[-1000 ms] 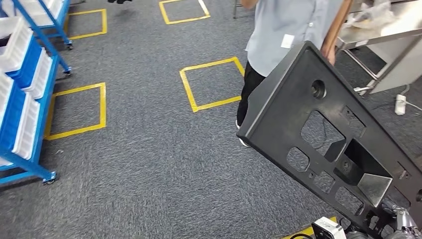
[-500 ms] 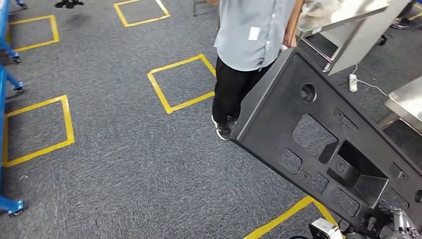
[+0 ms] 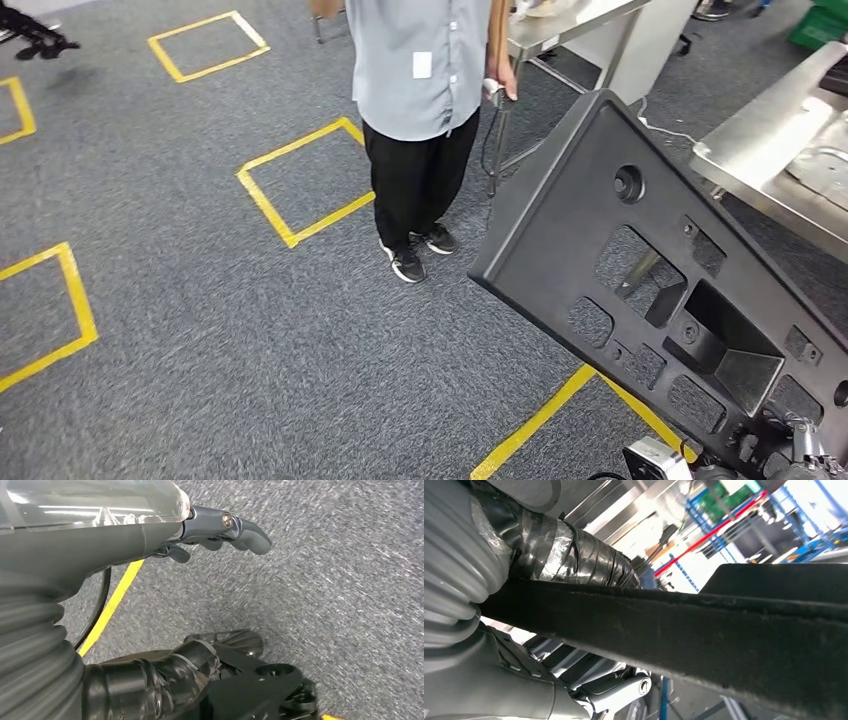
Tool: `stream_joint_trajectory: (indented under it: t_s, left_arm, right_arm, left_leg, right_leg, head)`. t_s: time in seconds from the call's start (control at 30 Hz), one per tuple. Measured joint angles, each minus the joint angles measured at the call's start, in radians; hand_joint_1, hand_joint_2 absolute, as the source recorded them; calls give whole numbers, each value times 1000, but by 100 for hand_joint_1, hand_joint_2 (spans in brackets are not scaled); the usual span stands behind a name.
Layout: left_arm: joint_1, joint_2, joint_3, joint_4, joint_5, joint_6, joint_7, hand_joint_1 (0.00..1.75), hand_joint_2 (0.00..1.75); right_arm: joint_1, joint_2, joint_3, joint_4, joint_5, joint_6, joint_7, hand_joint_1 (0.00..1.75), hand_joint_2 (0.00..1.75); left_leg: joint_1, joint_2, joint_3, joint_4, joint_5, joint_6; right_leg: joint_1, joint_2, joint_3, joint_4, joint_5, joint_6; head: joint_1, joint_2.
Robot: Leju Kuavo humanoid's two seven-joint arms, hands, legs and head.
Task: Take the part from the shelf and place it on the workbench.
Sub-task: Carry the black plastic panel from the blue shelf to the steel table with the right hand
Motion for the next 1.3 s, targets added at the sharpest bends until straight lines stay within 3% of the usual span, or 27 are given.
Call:
stream_joint_trajectory:
  t_s: [0.03,0.1,0.13,0.2,0.23,0.3,0.37,0.43,0.47,0.5,0.57,0.63,0.67,0.73,0.8,0.87,0.93,0.97,1.03,1.07,1.1,1.17,1.23,1.3]
  left_arm:
    - [0,0,0,0,0,0,-1,0,175]
    - [0,0,0,0,0,0,-3,0,175]
    - [-1,1,0,0,-1,0,-3,0,175]
    - [-4,2,0,0,-3,-1,-5,0,175]
    - [-5,2,0,0,-4,-1,-6,0,175]
    - [-5,2,0,0,-4,-1,-8,0,175]
    - [-2,2,0,0,-5,-2,-9,0,175]
    - [0,2,0,0,-5,-3,-9,0,175]
    - [1,2,0,0,-5,-3,-9,0,175]
    - [0,2,0,0,-6,-3,-10,0,175]
    - [-2,1,0,0,-6,-4,-10,0,175]
    - [-3,-1,0,0,-7,-5,-12,0,175]
    - [-4,-2,0,0,-7,-5,-12,0,175]
    - [-7,-2,0,0,-7,-5,-14,0,175]
    - [-7,-3,0,0,-7,-6,-15,0,175]
    - [-5,-2,0,0,-7,-6,-15,0,175]
    - [0,-2,0,0,-7,-6,-13,0,175]
    - [1,-1,0,0,-7,-5,-13,0,175]
    - [2,-1,0,0,-7,-5,-13,0,175]
    - [1,0,0,0,-7,-5,-13,0,175]
    - [1,0,0,0,-7,-5,-13,0,175]
    - [0,0,0,0,-7,-5,-14,0,175]
    - [-3,0,0,0,-7,-5,-14,0,175]
    - [-3,0,0,0,-7,-5,-14,0,175]
  right_arm:
    - [0,0,0,0,0,0,0,171,175]
    - [0,0,0,1,0,0,0,171,175]
    - [0,0,0,1,0,0,0,171,175]
    - [1,0,0,1,0,0,0,171,175]
    - [2,0,0,1,0,0,0,171,175]
    - [2,0,0,1,0,0,-1,171,175]
    - [1,0,0,2,0,0,-2,171,175]
    - [1,0,0,3,0,0,-2,171,175]
    - [1,0,0,4,0,0,-2,171,175]
    - [1,0,0,5,0,0,-2,171,175]
    - [0,0,0,6,1,0,-2,171,175]
    - [-1,0,0,6,1,0,-3,171,175]
    - [-1,0,0,6,2,0,-3,171,175]
    - [1,0,0,6,3,0,-4,171,175]
    - [0,0,0,6,4,0,-4,171,175]
    - [-3,0,0,7,7,0,-4,171,175]
    - [-4,0,0,11,9,0,-4,171,175]
    - [-4,0,0,13,11,0,-4,171,175]
    - [-4,0,0,18,14,0,-4,171,175]
    - [-4,0,0,19,15,0,-4,171,175]
    - [-5,0,0,20,16,0,-4,171,175]
    - [-6,0,0,20,17,0,-4,171,175]
    - [-5,0,0,21,17,0,-5,171,175]
    - [-5,0,0,21,17,0,-5,171,175]
  left_leg:
    - [3,-14,27,-68,38,0]
    - [6,-51,70,-174,79,2]
    - [6,-62,78,-195,81,6]
    - [3,-52,80,-198,82,18]
    - [3,-42,80,-202,86,25]
    - [5,-20,80,-209,91,38]
    - [3,4,77,-210,92,44]
    - [-1,30,76,-209,90,46]
    - [-2,43,76,-209,89,47]
    - [-4,54,78,-209,88,47]
    - [-8,74,84,-210,84,45]
    - [-11,92,89,-211,80,40]
    - [-12,102,91,-212,79,36]
    - [-11,111,98,-214,76,25]
    - [-10,67,87,-179,49,14]
    - [-6,15,38,-72,-11,7]
    - [-2,4,-16,37,-49,1]
    - [1,4,-25,50,-40,-3]
    - [9,-3,9,-34,27,-9]
    - [14,-21,37,-97,56,-11]
    - [17,-43,60,-149,74,-10]
    - [16,-69,76,-189,77,-2]
    - [12,-52,75,-192,80,12]
    - [15,-29,78,-199,85,25]
  right_leg:
    - [-2,13,-1,6,-3,4]
    - [-2,36,-8,20,-9,16]
    - [-3,45,-13,24,-9,23]
    - [-5,61,-21,22,-5,35]
    - [-7,55,-23,26,-6,40]
    - [-4,8,-47,75,-39,49]
    - [-4,-39,-101,191,-104,56]
    - [-7,-48,-146,288,-138,59]
    - [-7,-50,-144,288,-128,58]
    - [-6,-55,-121,248,-100,55]
    - [3,-91,-44,107,-41,40]
    - [16,-124,-2,20,-20,25]
    - [20,-125,-1,12,-23,20]
    - [17,-101,1,1,-15,13]
    - [7,-78,9,-15,-4,5]
    - [2,-58,12,-21,1,0]
    - [1,-33,11,-19,1,-2]
    - [0,-19,11,-17,0,-1]
    - [-4,11,11,-7,-5,6]
    - [-6,24,9,0,-9,11]
    - [-7,36,4,11,-14,19]
    - [-9,56,-9,24,-18,33]
    - [-13,69,-17,26,-16,44]
    - [-11,34,-32,53,-32,53]
  head:
    - [0,0]
    - [0,0]
    - [1,0]
    - [1,0]
    - [1,0]
    - [2,0]
    - [3,0]
    - [3,0]
    - [3,0]
    - [3,0]
    - [2,0]
    - [2,0]
    - [2,0]
    - [2,0]
    - [2,0]
    - [1,0]
    - [1,0]
    - [1,0]
    - [1,0]
    - [1,0]
    - [1,0]
    - [2,0]
    - [2,0]
    - [3,0]
